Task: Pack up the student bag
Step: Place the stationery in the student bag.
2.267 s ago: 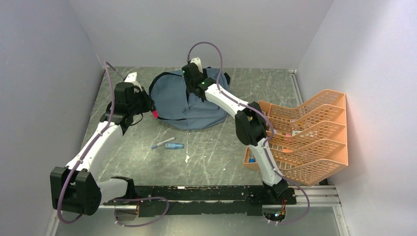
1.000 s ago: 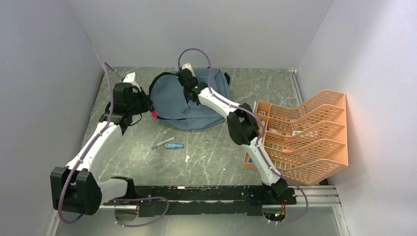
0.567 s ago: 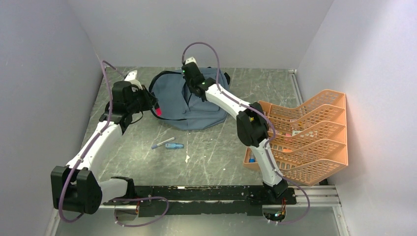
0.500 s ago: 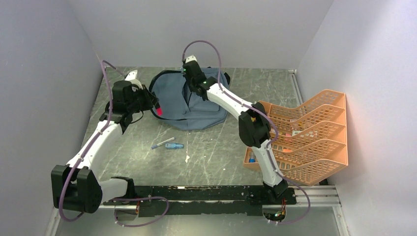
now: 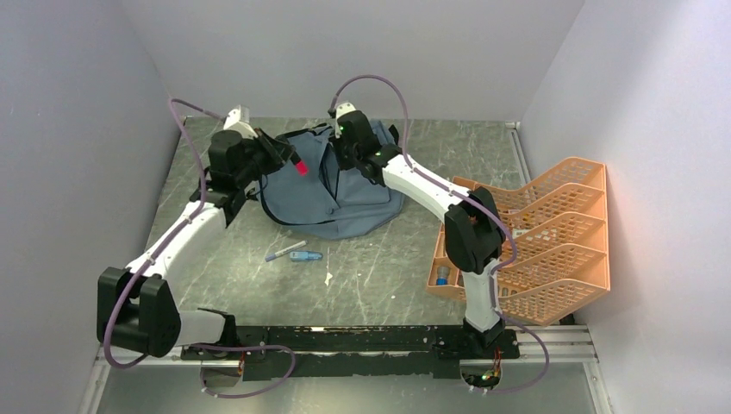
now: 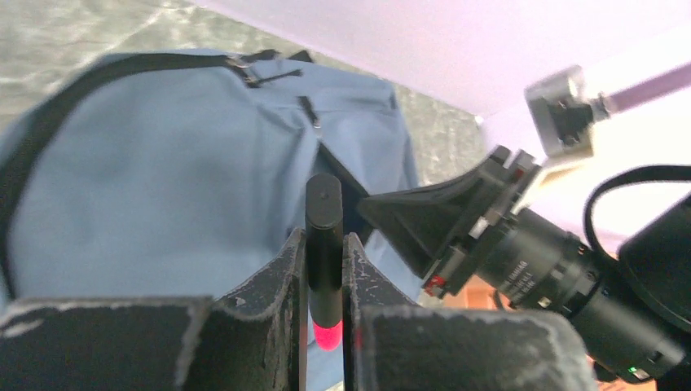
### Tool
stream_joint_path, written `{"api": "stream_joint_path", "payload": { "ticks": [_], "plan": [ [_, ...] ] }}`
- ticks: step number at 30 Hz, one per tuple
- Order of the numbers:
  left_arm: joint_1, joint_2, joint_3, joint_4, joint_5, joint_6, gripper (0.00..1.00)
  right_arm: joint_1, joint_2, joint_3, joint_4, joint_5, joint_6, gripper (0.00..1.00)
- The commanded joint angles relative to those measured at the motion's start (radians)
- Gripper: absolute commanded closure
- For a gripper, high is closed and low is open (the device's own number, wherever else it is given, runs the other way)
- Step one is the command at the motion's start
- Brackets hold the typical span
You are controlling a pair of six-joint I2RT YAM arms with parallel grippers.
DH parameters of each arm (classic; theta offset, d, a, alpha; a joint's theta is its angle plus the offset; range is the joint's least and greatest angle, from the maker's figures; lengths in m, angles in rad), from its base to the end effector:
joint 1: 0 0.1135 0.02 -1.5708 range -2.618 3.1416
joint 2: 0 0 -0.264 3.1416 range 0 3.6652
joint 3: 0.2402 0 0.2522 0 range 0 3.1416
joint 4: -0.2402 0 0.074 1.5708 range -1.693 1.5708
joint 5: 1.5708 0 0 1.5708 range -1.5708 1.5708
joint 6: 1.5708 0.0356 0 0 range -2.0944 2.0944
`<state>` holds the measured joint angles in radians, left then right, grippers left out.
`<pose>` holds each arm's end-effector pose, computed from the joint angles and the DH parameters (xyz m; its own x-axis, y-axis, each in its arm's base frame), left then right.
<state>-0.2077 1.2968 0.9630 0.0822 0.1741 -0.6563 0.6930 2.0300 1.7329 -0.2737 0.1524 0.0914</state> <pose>0.2975 -0.0690 0.3169 -0.4171 -0.5263 -0.7410 0.1423 0.7674 -0.6251 0.3733 0.3029 0.2768 -0.4626 -0.2669 -0.8454 -0.4930 0.8700 -0.0049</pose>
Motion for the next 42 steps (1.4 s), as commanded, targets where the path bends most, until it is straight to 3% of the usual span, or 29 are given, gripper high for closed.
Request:
{"api": "stream_joint_path", "payload": {
  "ticks": [1, 15, 33, 34, 37, 42],
  "plan": [
    [-0.099, 0.037, -0.047, 0.267, -0.121, -0.070, 0.95, -0.013, -0.077, -0.015, 0.054, -0.110, 0.078, 1.00],
    [-0.210, 0.284, -0.004, 0.450, -0.206, 0.001, 0.95, -0.098, -0.101, -0.060, 0.133, -0.353, 0.237, 1.00],
    [-0.290, 0.487, 0.100, 0.413, -0.089, 0.018, 0.95, -0.124, -0.063, -0.036, 0.137, -0.429, 0.268, 1.00],
    [-0.291, 0.499, 0.116, 0.395, -0.075, 0.023, 0.90, -0.126, -0.062, -0.038, 0.136, -0.432, 0.267, 1.00],
    [-0.291, 0.534, 0.198, 0.264, -0.066, 0.041, 0.63, -0.129, -0.060, -0.039, 0.127, -0.440, 0.262, 1.00],
    [-0.291, 0.522, 0.228, 0.180, -0.093, 0.055, 0.41, -0.133, -0.068, -0.059, 0.127, -0.439, 0.259, 1.00]
  ]
}}
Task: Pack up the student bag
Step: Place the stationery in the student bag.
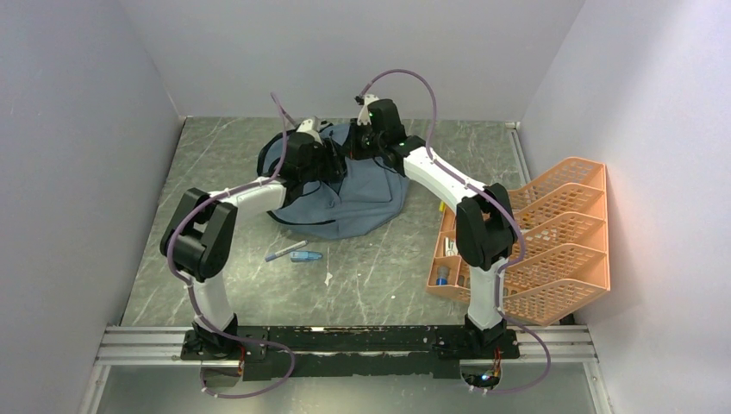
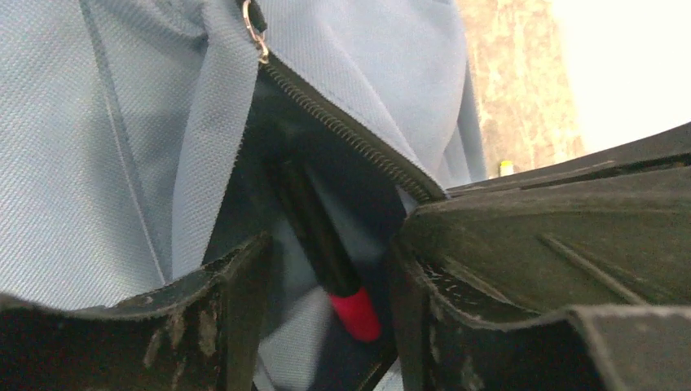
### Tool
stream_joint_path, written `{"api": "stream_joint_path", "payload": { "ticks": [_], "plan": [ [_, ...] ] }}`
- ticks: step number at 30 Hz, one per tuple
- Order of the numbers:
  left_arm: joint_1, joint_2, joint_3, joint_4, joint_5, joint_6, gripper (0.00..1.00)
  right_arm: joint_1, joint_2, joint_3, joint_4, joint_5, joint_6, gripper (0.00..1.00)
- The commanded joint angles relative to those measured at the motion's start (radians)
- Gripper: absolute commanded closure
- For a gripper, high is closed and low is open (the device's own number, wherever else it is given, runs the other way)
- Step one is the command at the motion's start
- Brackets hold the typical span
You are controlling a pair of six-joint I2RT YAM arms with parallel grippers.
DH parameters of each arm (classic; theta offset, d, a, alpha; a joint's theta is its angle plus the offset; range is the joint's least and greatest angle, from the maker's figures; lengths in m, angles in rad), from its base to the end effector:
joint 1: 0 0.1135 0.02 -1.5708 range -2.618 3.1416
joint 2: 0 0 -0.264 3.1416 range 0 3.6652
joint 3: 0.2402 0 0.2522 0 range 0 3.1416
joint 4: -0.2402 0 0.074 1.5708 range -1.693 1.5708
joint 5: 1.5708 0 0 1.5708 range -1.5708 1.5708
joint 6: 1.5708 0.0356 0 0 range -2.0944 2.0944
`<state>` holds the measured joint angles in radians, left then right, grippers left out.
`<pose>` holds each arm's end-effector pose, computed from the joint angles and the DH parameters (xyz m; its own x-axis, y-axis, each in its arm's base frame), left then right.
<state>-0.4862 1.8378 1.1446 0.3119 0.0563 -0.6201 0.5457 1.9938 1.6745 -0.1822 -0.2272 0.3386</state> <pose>0.3687 -0.1971 0.2170 -0.5657 -0.3573 -0.7432 0.2261 0.7996 -0.5564 0.4019 0.2534 0.2821 -0.6116 0.0072 -0.7911 -0.4997 0.7717 0.3934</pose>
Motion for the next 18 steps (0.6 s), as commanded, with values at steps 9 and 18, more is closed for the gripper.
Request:
{"api": "stream_joint_path", "payload": {
  "ticks": [9, 18],
  "plan": [
    [-0.011, -0.133, 0.059, -0.215, -0.054, 0.046, 0.36, 0.004, -0.024, -0.008, 0.033, -0.048, 0.013, 1.00],
    [-0.011, -0.462, -0.108, -0.453, -0.199, 0.013, 0.40, -0.019, -0.037, -0.039, 0.042, -0.009, 0.025, 1.00]
  ]
}}
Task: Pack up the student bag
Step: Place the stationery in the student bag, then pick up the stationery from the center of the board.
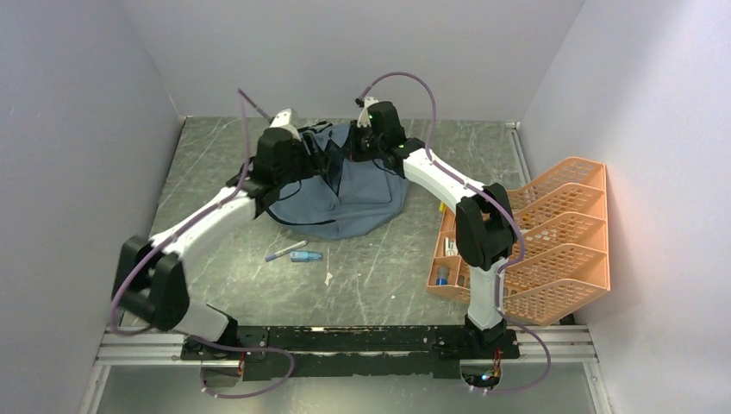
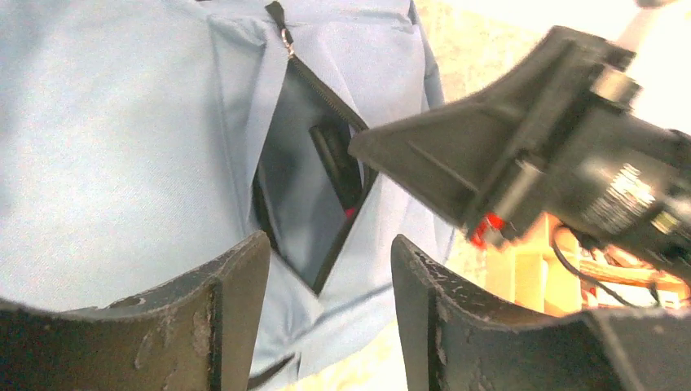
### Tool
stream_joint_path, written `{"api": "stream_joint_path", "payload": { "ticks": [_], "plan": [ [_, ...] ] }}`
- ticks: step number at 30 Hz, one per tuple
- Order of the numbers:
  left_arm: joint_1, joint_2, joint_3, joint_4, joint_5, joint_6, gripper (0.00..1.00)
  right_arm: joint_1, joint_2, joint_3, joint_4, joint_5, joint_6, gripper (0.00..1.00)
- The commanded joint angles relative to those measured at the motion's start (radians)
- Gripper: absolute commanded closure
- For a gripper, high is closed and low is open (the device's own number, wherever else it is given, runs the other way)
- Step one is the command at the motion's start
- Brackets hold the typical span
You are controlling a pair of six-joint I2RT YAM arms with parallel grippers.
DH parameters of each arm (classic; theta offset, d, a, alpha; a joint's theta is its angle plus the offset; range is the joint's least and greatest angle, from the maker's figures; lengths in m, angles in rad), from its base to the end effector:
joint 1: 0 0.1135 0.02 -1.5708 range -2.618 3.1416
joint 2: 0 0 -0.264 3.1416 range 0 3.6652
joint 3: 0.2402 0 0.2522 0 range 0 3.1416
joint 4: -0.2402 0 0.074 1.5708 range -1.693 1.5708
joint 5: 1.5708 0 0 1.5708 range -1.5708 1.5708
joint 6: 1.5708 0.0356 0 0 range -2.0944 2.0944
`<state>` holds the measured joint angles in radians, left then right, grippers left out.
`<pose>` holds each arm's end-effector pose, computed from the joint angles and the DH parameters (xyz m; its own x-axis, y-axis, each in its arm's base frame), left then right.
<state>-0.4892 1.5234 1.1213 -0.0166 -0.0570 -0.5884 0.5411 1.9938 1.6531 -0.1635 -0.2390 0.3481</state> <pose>0.3156 -0.1657 0.2920 -0.5334 -0.3438 -0.7728 0.1529 0.8595 -0.4878 0.4023 0.2516 0.2765 -0.6206 0.0137 -0.7840 -0.4962 0.7674 0.4062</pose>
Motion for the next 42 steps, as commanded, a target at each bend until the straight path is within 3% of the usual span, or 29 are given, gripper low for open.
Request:
{"api": "stream_joint_path", "payload": {
  "ticks": [1, 15, 27, 32, 42],
  "plan": [
    [-0.008, -0.184, -0.118, -0.146, -0.098, -0.034, 0.40, -0.015, -0.039, -0.023, 0.025, 0.006, 0.016, 1.00],
    [-0.007, -0.498, -0.414, -0.405, -0.101, -0.112, 0.43, -0.016, -0.052, -0.078, -0.015, 0.037, 0.014, 1.00],
    [-0.022, -0.369, -0.416, -0.493, -0.053, -0.088, 0.44, -0.016, -0.033, -0.095, -0.046, 0.036, 0.027, 1.00],
    [-0.045, -0.337, -0.423, -0.556, -0.061, -0.238, 0.34, -0.016, -0.033, -0.095, -0.044, 0.035, 0.033, 1.00],
    [-0.142, -0.210, -0.383, -0.594, -0.088, -0.538, 0.32, -0.016, -0.035, -0.108, -0.045, 0.039, 0.039, 1.00]
  ]
}}
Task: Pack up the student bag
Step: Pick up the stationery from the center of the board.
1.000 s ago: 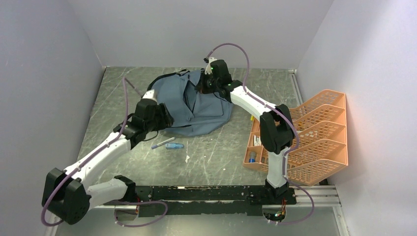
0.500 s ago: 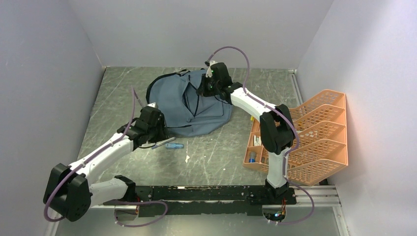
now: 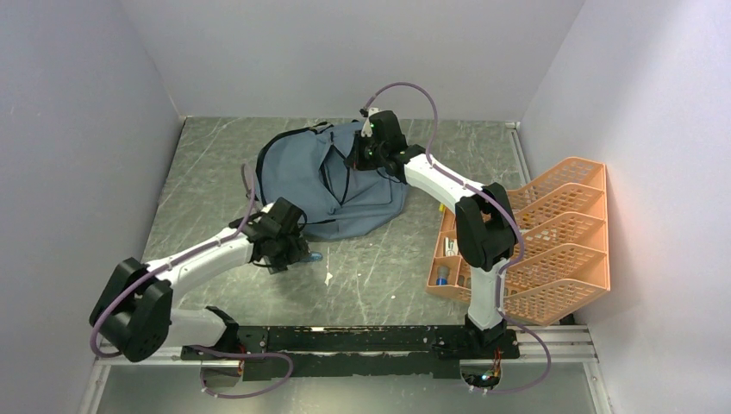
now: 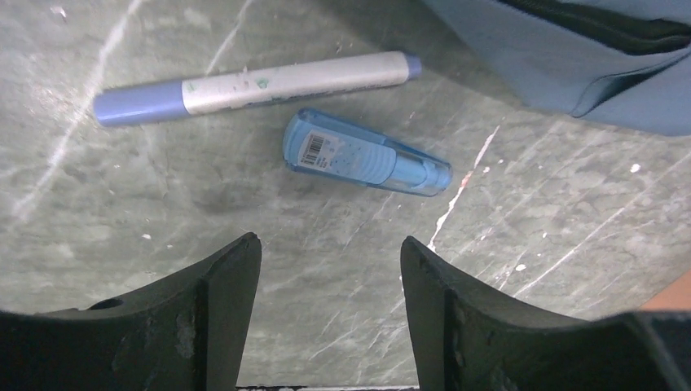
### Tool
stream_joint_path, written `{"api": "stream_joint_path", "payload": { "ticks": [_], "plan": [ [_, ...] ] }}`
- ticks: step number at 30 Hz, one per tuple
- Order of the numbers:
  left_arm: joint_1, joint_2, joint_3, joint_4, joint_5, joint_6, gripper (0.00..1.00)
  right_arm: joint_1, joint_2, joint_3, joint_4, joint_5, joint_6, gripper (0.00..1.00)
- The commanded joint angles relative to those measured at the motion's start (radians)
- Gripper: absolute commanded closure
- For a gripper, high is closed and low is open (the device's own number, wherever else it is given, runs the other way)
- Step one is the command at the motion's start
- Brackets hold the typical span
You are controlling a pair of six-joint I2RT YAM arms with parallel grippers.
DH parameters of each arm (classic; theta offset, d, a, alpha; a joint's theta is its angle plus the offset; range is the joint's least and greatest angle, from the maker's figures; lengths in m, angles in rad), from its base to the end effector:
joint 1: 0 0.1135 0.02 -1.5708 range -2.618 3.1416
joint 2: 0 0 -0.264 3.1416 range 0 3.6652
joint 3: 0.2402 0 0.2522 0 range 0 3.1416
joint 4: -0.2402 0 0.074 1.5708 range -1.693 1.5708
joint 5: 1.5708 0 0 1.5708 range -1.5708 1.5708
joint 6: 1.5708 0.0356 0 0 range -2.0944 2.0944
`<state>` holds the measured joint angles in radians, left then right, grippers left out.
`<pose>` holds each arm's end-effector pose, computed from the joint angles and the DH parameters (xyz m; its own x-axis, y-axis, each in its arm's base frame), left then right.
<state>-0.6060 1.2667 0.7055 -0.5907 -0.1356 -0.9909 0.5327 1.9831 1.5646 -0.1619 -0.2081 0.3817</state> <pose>0.1874 -0.1240 0.1860 -0.8457 -0.4223 -0.3262 -0.3436 0.8987 -0.2726 0.3968 0.2425 0.2510 -0.6789 0.0228 -0.7339 -0.4233 0.8045 0.4166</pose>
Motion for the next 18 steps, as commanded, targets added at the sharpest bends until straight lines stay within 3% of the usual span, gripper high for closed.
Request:
{"api": "stream_joint_path", "payload": {
  "ticks": [1, 18],
  "plan": [
    [-0.028, 0.067, 0.041, -0.022, -0.012, -0.146, 0.32, -0.008, -0.023, -0.018, -0.049, 0.007, 0.006, 1.00],
    [-0.032, 0.212, 0.147, -0.048, -0.088, -0.230, 0.34, -0.009, -0.027, -0.023, -0.057, 0.015, 0.005, 1.00]
  ]
}}
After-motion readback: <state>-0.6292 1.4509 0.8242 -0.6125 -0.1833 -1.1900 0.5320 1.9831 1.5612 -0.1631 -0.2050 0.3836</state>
